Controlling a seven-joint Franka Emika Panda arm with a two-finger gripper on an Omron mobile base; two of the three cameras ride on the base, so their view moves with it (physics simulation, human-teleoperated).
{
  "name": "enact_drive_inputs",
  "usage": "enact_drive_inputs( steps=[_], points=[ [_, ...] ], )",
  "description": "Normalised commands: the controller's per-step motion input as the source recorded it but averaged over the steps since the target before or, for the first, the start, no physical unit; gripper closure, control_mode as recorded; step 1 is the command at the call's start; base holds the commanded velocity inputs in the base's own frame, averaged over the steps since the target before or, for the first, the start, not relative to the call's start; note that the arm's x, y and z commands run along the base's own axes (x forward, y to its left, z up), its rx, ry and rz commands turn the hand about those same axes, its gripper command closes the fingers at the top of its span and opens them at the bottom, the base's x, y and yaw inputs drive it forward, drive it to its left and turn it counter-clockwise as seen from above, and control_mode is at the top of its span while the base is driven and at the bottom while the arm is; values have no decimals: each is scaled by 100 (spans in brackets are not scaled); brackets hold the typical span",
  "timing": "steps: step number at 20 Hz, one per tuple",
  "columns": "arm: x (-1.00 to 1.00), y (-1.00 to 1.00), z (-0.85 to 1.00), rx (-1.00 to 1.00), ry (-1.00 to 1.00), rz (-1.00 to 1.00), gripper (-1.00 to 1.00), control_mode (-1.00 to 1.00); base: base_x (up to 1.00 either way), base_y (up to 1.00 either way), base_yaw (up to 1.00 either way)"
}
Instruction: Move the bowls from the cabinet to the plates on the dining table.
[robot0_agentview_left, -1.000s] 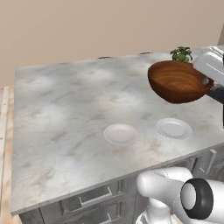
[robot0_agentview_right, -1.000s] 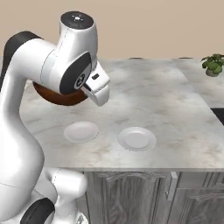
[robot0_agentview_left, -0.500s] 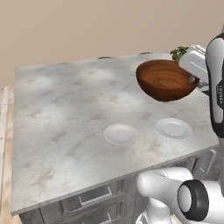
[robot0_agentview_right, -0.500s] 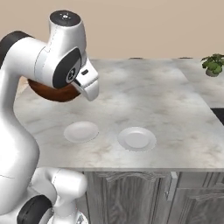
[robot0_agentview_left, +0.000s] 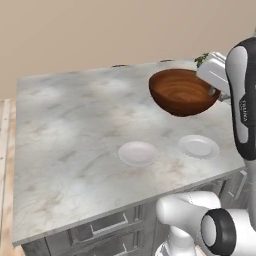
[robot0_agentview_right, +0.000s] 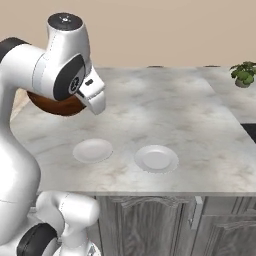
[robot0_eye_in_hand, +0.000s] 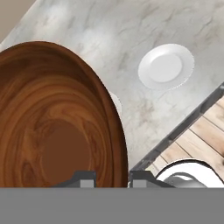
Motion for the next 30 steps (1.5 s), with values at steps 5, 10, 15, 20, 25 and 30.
enact_drive_inputs(
  steps=[5, 10, 15, 20, 25, 30],
  points=[
    [11, 30, -32, 4, 1, 0, 100, -100, 0, 0, 0],
    [23, 14, -45, 5, 9, 0, 100, -100, 0, 0, 0],
    [0, -2, -49, 20, 3, 0, 100, -100, 0, 0, 0],
    [19, 0, -32, 13, 13, 0, 100, -100, 0, 0, 0],
    [33, 2, -5, -7, 11, -1, 100, -100, 0, 0, 0],
    [39, 1, -4, -12, 11, -1, 100, -100, 0, 0, 0]
  ],
)
